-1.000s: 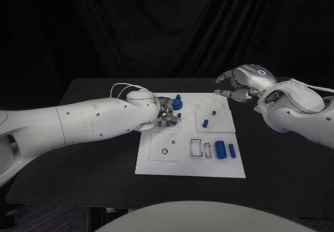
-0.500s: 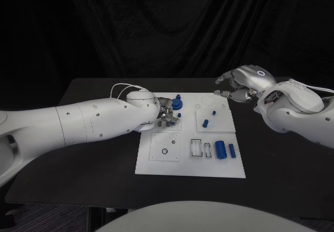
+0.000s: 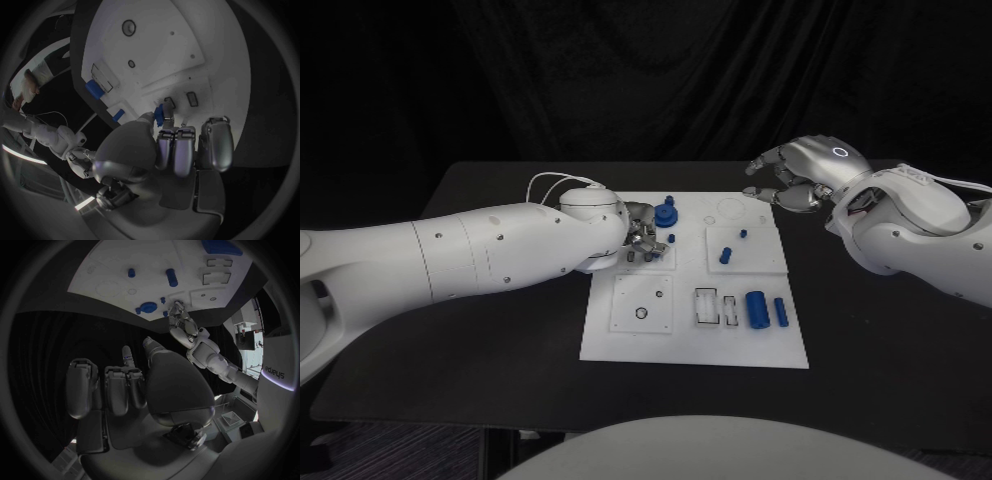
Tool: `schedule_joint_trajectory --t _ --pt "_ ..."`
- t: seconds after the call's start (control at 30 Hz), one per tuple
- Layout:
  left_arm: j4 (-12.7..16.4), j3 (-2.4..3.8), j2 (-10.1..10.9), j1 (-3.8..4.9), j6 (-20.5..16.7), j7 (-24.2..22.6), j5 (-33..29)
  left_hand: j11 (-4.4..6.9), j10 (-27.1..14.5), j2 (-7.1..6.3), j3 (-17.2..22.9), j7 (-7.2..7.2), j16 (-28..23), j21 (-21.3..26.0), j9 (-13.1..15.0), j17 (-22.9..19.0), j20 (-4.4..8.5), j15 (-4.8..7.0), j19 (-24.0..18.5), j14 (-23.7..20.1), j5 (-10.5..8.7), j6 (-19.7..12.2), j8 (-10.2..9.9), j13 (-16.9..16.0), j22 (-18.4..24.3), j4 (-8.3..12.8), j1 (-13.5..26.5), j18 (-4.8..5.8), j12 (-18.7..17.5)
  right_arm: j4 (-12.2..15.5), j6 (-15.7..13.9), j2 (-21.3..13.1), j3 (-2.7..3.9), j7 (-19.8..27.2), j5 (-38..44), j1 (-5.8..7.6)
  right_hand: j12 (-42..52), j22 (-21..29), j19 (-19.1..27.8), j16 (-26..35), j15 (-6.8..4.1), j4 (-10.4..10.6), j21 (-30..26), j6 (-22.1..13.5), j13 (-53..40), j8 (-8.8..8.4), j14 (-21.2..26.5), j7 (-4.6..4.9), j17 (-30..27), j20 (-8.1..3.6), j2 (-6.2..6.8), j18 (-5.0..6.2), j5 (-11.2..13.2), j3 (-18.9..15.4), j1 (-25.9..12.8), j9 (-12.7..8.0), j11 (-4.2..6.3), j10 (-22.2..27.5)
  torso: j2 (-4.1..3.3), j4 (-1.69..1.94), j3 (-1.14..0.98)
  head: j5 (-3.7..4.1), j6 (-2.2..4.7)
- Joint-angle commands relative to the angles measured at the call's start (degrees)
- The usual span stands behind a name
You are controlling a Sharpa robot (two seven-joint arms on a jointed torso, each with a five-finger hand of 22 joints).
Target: Assemble the parts on the task board
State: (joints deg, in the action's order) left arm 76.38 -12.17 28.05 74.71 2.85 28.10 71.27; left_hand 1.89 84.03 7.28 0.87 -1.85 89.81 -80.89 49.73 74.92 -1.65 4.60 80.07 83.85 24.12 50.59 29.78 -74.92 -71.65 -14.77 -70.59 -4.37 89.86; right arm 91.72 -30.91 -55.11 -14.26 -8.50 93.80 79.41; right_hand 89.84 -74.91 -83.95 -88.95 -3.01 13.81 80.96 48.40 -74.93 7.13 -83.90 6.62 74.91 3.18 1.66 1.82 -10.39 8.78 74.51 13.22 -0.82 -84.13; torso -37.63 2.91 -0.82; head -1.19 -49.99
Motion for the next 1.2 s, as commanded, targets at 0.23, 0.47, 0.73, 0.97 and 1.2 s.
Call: schedule_joint_trajectory --t 0.23,0.47,0.73,0.97,1.2 --pt "0.1 0.02 0.4 -0.12 0.6 -0.9 0.0 0.17 6.0 -2.74 5.7 0.13 0.2 0.5 1.7 15.1 0.09 0.22 -0.5 6.2 2.48 1.1 -1.7 -15.1 -0.2 0.3 0.0 0.03 0.1 0.0 0.5 -0.1 0.04 -0.7 0.2 -0.18 0.2 -12.0 -2.1 0.3 0.38 -0.6 -0.5 0.4 -15.1 -0.33 -5.8 0.12 14.0 0.44 -0.03 0.49 -1.1 0.1 1.0 -0.3 -0.37 -5.9 0.00 -0.03 0.00 0.10 -0.01" --pt "0.5 0.02 0.8 -0.13 0.1 -1.0 0.0 0.24 6.0 -5.07 11.0 0.21 0.2 0.8 3.3 15.1 0.11 0.32 -0.5 6.2 3.02 1.8 -2.8 -15.1 -0.3 0.8 0.7 0.02 0.1 0.0 0.7 -0.2 0.04 -0.9 0.2 -0.21 0.2 -12.0 -2.0 0.4 0.38 -0.7 -0.6 0.5 -15.1 -0.37 -5.7 0.13 13.9 0.43 -0.07 0.51 -1.4 0.2 1.2 -0.3 -0.38 -5.9 0.03 -0.01 -0.03 -0.18 -0.01" --pt "1.2 0.02 1.5 -0.14 -1.3 -0.9 0.0 0.28 6.0 -7.36 16.8 0.18 0.2 1.0 5.1 15.1 0.15 0.33 -0.4 6.2 3.00 2.5 -3.8 -15.1 -0.6 1.7 2.6 0.02 0.1 -0.1 0.9 -0.3 0.04 -1.1 0.2 -0.30 0.2 -12.0 -2.0 0.5 0.38 -0.8 -0.6 0.5 -15.1 -0.38 -5.7 0.13 13.9 0.43 -0.09 0.53 -1.5 0.2 1.2 -0.4 -0.38 -5.9 0.00 -0.06 -0.03 -0.24 -0.01" --pt "1.6 0.02 2.1 -0.14 -1.6 -0.8 0.0 0.29 6.0 -7.66 17.9 0.19 0.2 1.0 5.5 15.1 0.15 0.33 -0.4 6.2 2.93 2.7 -4.0 -15.1 -0.6 1.9 3.2 0.01 0.1 -0.1 1.2 -0.3 0.04 -1.2 0.2 -0.33 0.2 -12.0 -2.0 0.5 0.38 -0.8 -0.7 0.5 -15.1 -0.39 -5.7 0.13 13.8 0.43 -0.10 0.53 -1.5 0.2 1.2 -0.4 -0.38 -5.9 0.01 -0.03 0.05 -0.18 -0.01" --pt "1.8 0.02 2.5 -0.14 -1.9 -0.8 0.0 0.23 6.0 -7.88 18.9 0.12 0.2 1.2 6.0 15.1 0.12 0.29 -0.5 6.2 2.14 2.9 -4.4 -15.1 -0.5 1.9 4.1 -0.04 0.1 -0.1 1.4 -0.2 0.04 -1.3 0.2 -0.34 0.2 -11.9 -2.0 0.6 0.38 -0.9 -0.7 0.5 -15.1 -0.41 -5.7 0.14 13.8 0.43 -0.13 0.54 -1.7 0.3 1.3 -0.4 -0.38 -5.9 0.00 0.01 0.00 0.02 -0.01"
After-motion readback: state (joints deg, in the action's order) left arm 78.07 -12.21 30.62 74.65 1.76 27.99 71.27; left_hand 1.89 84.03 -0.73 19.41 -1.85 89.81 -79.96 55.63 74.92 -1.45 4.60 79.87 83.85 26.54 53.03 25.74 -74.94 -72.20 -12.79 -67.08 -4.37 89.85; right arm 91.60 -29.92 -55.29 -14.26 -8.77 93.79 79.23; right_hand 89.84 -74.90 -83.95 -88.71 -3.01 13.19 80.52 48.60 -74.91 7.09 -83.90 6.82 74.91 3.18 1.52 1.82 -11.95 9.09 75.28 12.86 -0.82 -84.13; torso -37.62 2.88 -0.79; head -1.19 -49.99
